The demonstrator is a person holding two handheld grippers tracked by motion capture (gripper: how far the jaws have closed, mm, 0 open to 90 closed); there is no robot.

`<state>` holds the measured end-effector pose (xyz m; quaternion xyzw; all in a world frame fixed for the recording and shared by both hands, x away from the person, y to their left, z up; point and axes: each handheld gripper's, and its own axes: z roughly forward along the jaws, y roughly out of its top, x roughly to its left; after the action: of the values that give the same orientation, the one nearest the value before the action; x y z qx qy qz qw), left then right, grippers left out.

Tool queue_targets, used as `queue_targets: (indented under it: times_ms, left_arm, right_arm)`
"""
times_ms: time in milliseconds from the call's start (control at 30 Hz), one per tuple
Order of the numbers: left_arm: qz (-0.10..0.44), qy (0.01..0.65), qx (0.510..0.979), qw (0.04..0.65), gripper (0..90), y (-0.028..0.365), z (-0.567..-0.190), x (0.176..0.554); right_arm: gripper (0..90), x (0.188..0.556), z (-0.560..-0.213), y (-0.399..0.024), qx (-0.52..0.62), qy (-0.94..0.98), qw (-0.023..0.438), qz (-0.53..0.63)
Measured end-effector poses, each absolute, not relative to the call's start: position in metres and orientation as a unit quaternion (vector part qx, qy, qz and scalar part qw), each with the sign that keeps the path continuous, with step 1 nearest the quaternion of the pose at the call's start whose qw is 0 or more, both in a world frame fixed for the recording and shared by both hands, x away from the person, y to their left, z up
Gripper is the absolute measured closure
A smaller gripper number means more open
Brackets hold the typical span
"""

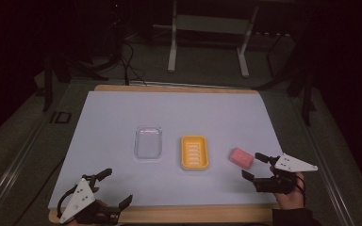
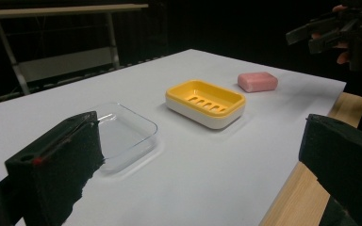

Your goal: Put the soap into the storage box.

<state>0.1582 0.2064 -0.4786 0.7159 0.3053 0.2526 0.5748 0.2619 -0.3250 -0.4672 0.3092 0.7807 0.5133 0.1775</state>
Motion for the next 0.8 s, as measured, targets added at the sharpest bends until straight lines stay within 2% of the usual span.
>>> queue_targets:
  times_ms: [133,167,200,267,800]
  left_arm:
    - [0.256,0.305,0.715,0.574,0.5,0.206,-0.479,0.159]
    - [0.257,0.305,0.716,0.573,0.5,0.206,-0.479,0.159]
    - [0.256,0.304,0.717,0.572,0.6,0.205,-0.478,0.159]
    - [0.255,0.303,0.718,0.572,0.5,0.204,-0.478,0.159]
    - [0.257,0.303,0.727,0.561,0.6,0.202,-0.48,0.162]
  right_arm:
    - [13.7,0.261,-0.465,-0.328,0.317,0.77,0.201,0.515]
    - [13.7,0.261,-0.465,-0.329,0.321,0.767,0.213,0.514]
    - [13.3,0.259,-0.462,-0.331,0.326,0.757,0.245,0.51]
    - [13.0,0.258,-0.461,-0.332,0.332,0.75,0.261,0.509]
    - [11.8,0.27,-0.467,-0.325,0.39,0.755,0.299,0.433]
